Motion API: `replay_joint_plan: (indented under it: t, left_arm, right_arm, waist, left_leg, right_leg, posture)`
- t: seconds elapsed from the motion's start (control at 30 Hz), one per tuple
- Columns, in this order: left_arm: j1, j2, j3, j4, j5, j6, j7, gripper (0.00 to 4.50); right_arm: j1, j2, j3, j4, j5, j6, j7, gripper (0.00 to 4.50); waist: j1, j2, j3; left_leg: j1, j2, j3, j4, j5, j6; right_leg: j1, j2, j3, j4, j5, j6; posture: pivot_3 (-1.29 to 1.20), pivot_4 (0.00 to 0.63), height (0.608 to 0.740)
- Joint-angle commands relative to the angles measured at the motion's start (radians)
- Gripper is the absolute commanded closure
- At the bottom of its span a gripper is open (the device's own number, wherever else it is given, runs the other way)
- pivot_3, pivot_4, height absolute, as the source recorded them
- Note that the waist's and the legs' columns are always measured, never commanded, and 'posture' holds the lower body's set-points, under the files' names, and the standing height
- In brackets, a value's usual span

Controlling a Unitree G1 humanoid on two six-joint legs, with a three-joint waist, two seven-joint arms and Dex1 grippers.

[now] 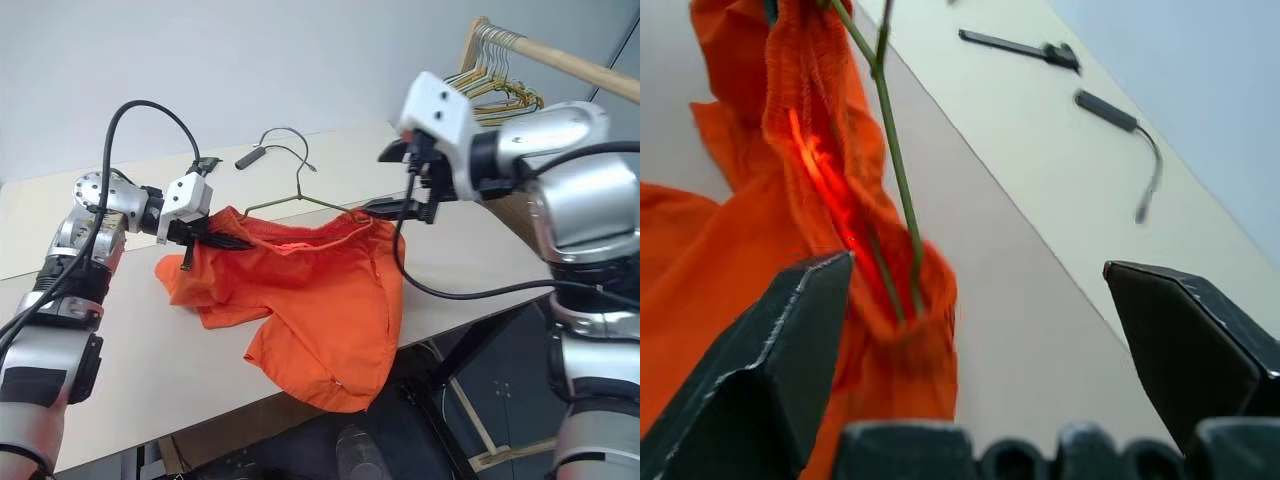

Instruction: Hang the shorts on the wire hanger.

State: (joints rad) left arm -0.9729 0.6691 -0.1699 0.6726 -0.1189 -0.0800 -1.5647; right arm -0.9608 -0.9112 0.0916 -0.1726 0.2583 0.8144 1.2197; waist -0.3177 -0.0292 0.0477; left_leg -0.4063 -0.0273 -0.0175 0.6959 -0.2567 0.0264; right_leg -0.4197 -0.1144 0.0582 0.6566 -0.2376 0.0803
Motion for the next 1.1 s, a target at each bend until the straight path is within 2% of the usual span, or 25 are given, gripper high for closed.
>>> replay_joint_plan:
  t: [0.03, 0.23, 0.33, 0.5, 0.77, 0.8, 0.93, 1.0, 1.1]
  left_arm:
    - [-0.023, 0.007, 0.032, -0.022, -0.018, 0.008, 0.008, 4.39]
    - [-0.036, -0.005, 0.026, -0.023, -0.020, 0.008, 0.001, 4.39]
    - [-0.038, -0.008, 0.025, -0.024, -0.019, 0.008, -0.002, 4.39]
    - [-0.031, -0.008, 0.022, -0.036, -0.017, 0.007, -0.006, 4.39]
    - [-0.026, -0.012, 0.023, -0.042, -0.019, 0.004, -0.009, 4.39]
    - [-0.028, -0.013, 0.024, -0.040, -0.020, 0.001, -0.010, 4.39]
    - [-0.034, -0.018, 0.031, -0.032, -0.032, -0.014, -0.026, 4.39]
    - [-0.036, -0.023, 0.038, -0.032, -0.039, -0.007, -0.024, 3.68]
    - [-0.043, -0.033, 0.061, -0.030, -0.063, 0.013, -0.017, 2.93]
  right_arm:
    - [0.069, -0.042, 0.016, -0.066, 0.000, -0.015, 0.005, 0.02]
    - [0.053, 0.021, 0.193, 0.061, -0.165, -0.117, -0.090, 0.02]
    - [0.013, 0.066, 0.225, 0.119, -0.173, -0.136, -0.072, 0.02]
    - [-0.038, 0.110, 0.240, 0.142, -0.155, -0.147, -0.016, 1.47]
    - [-0.015, 0.099, 0.253, 0.131, -0.154, -0.177, 0.061, 4.22]
    - [-0.011, 0.097, 0.253, 0.132, -0.156, -0.180, 0.067, 4.39]
    - [0.001, 0.097, 0.243, 0.138, -0.153, -0.163, 0.075, 4.40]
    - [0.010, 0.093, 0.228, 0.127, -0.140, -0.147, 0.075, 4.40]
    - [0.044, 0.067, 0.193, 0.089, -0.103, -0.109, 0.089, 4.40]
  waist:
    - [-0.004, 0.000, 0.000]
    - [-0.030, 0.003, -0.001]
    - [-0.033, 0.003, -0.001]
    - [-0.038, 0.003, -0.001]
    - [-0.035, 0.003, -0.001]
    - [-0.035, 0.003, -0.001]
    - [-0.037, 0.003, -0.001]
    - [-0.040, 0.003, -0.001]
    - [-0.040, 0.003, -0.001]
  left_leg:
    - [0.000, 0.000, 0.000, 0.000, 0.000, 0.000]
    - [0.002, 0.001, 0.002, 0.000, 0.000, 0.000]
    - [0.002, 0.001, 0.002, 0.000, 0.000, 0.000]
    - [0.001, 0.001, 0.002, 0.000, 0.000, 0.000]
    - [0.001, 0.001, 0.001, 0.000, 0.000, 0.000]
    - [0.001, 0.001, 0.001, 0.000, 0.000, 0.000]
    - [0.001, 0.001, 0.001, 0.000, 0.000, 0.000]
    - [0.001, 0.001, 0.001, 0.000, 0.000, 0.000]
    - [0.001, 0.001, 0.001, 0.000, 0.000, 0.000]
  right_leg:
    - [0.000, 0.000, 0.000, 0.000, 0.000, 0.000]
    - [0.000, 0.001, 0.002, -0.001, 0.000, 0.000]
    - [-0.001, 0.001, 0.002, 0.000, 0.000, 0.000]
    - [-0.001, 0.001, 0.002, 0.001, 0.000, 0.000]
    - [0.000, 0.001, 0.001, 0.001, 0.000, 0.000]
    - [0.000, 0.001, 0.001, 0.001, 0.000, 0.000]
    - [0.000, 0.000, 0.001, 0.001, 0.000, 0.000]
    - [0.000, 0.001, 0.001, 0.001, 0.000, 0.000]
    - [0.000, 0.000, 0.001, 0.001, 0.000, 0.000]
  posture:
    - [-0.29, 0.000, 0.740]
    - [-0.29, 0.000, 0.740]
    - [-0.29, 0.000, 0.740]
    - [-0.28, 0.000, 0.740]
    - [-0.28, 0.000, 0.740]
    - [-0.28, 0.000, 0.740]
    - [-0.29, 0.000, 0.740]
    - [-0.29, 0.000, 0.740]
    - [-0.29, 0.000, 0.740]
